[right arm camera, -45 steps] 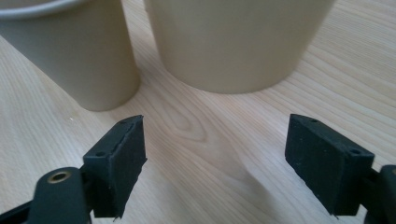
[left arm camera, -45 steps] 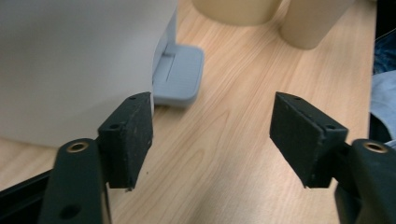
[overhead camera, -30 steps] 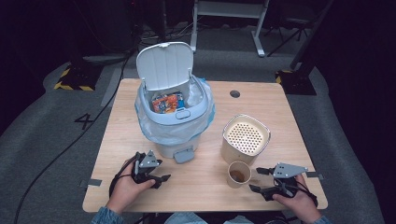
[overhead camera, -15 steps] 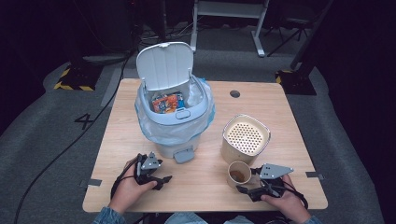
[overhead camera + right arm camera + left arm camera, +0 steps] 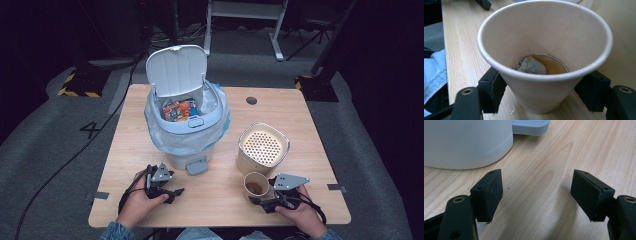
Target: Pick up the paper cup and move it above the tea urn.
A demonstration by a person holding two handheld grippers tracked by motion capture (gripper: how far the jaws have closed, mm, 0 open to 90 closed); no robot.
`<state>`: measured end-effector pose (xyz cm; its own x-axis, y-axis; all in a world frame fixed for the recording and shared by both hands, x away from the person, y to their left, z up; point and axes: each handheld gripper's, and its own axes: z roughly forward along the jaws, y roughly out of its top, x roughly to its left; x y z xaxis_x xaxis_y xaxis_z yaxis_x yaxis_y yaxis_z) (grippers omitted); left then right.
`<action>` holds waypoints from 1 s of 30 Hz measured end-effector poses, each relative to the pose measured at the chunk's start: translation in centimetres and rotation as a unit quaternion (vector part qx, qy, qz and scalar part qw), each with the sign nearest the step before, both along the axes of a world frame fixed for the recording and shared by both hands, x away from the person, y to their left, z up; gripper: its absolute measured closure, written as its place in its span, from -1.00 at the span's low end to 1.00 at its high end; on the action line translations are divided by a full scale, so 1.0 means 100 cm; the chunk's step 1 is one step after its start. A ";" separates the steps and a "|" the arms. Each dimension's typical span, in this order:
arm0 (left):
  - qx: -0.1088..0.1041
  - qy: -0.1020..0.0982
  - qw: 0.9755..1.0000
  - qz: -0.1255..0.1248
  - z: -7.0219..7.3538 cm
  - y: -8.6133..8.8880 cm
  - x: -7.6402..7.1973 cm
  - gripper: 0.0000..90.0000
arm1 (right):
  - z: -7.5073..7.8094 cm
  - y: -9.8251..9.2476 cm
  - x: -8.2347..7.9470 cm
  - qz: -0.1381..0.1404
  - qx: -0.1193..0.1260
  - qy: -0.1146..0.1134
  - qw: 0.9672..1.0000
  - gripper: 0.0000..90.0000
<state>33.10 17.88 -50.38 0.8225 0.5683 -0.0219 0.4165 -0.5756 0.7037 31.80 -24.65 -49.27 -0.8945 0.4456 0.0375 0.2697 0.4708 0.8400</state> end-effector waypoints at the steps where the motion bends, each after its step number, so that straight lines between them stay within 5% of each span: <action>1: 0.000 0.000 1.000 0.000 0.000 0.000 0.000 -0.42 | 0.002 -0.001 0.000 0.002 0.002 -0.001 1.000 -0.31; 17: 0.000 0.000 1.000 0.001 0.000 0.000 0.000 -0.42 | 0.047 -0.014 0.001 0.051 0.016 -0.016 0.998 -0.27; 30: 0.001 -0.001 1.000 0.001 0.000 0.000 0.000 -0.42 | 0.101 -0.020 0.010 0.055 0.019 -0.017 0.998 -0.26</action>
